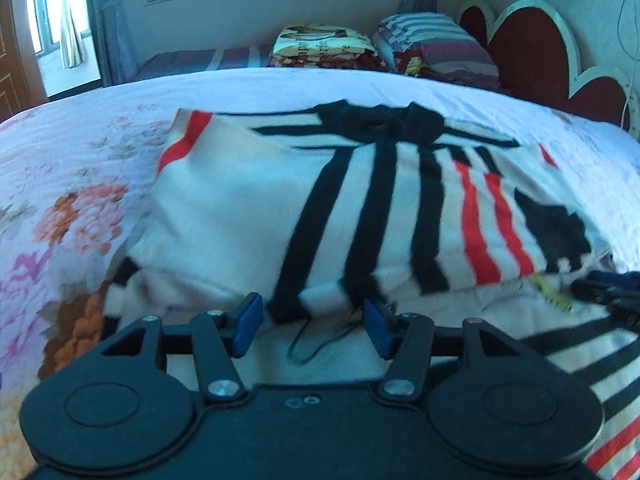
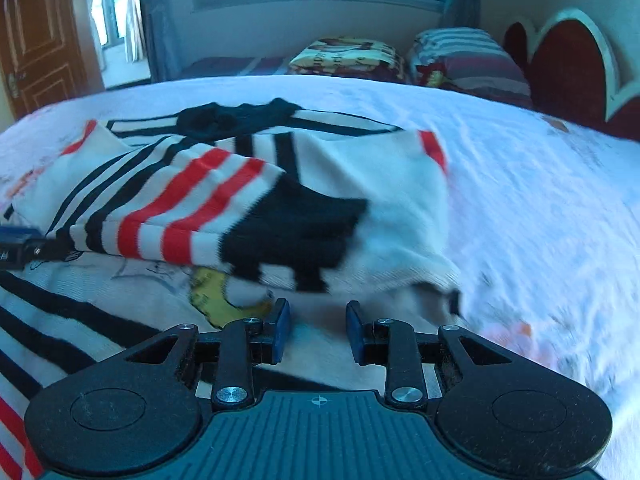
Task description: Fold small clothes
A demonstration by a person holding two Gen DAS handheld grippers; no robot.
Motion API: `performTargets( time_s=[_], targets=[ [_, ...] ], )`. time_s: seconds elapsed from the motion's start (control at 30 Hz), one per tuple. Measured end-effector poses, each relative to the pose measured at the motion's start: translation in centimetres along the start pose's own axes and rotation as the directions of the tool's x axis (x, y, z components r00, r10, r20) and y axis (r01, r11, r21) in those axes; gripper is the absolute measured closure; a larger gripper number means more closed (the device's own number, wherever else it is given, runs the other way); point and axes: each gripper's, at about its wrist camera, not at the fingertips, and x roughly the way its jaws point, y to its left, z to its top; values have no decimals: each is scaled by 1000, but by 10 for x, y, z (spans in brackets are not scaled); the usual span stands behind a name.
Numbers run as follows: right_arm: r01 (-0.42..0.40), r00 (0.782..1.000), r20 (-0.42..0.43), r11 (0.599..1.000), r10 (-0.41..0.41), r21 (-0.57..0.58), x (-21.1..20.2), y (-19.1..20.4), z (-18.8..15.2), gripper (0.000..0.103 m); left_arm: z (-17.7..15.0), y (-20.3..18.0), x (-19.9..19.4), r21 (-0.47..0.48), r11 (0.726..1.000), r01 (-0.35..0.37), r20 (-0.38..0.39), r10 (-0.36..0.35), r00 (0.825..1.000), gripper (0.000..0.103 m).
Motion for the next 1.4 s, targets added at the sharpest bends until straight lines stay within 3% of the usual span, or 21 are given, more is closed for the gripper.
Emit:
performTargets(
  time_s=[0.07,0.13,0.33,0.5,0.63,0.73,0.93,1.1,1.2,1.4],
  targets=[
    [19,1000,-9,1000,-19,9,-7,-7,-2,74,-8,8,-6,-53,998,-21,-21,20,1000,47],
    [-11,1000,-2,1000,11,28,-19,-6,-3,74,-14,9,-17,-87,996,-28,-24,26,999,49],
    [-181,982,36,982,183,-52,-45,45,-7,74,-32,-29,-50,-43,998,46,0,-46,999,48],
    [-252,967,-2,958,254,-135,-42,89,-18,73,-48,-52,-50,-7,999,32,-19,-32,999,47],
    [-228,974,-47,955,223,-190,-37,99,-37,74,-64,-39,-52,6,1000,-11,-35,11,999,45],
    [-180,984,-47,963,174,-199,-42,85,-50,74,-75,-21,-62,29,999,-25,-41,26,999,44],
    [-22,1000,-25,989,19,-146,-75,32,-84,74,-105,22,-92,16,1000,-23,-36,24,999,44],
    [105,994,-21,986,-109,-127,-97,35,-95,74,-120,36,-110,34,999,-28,-31,29,999,46],
    [23,1000,19,996,-21,-90,-122,55,-98,74,-122,32,-126,19,1000,-5,-25,6,1000,46],
    [-81,997,-14,994,80,-74,-136,115,-114,74,-137,12,-145,37,994,100,-12,-99,995,40]
  ],
)
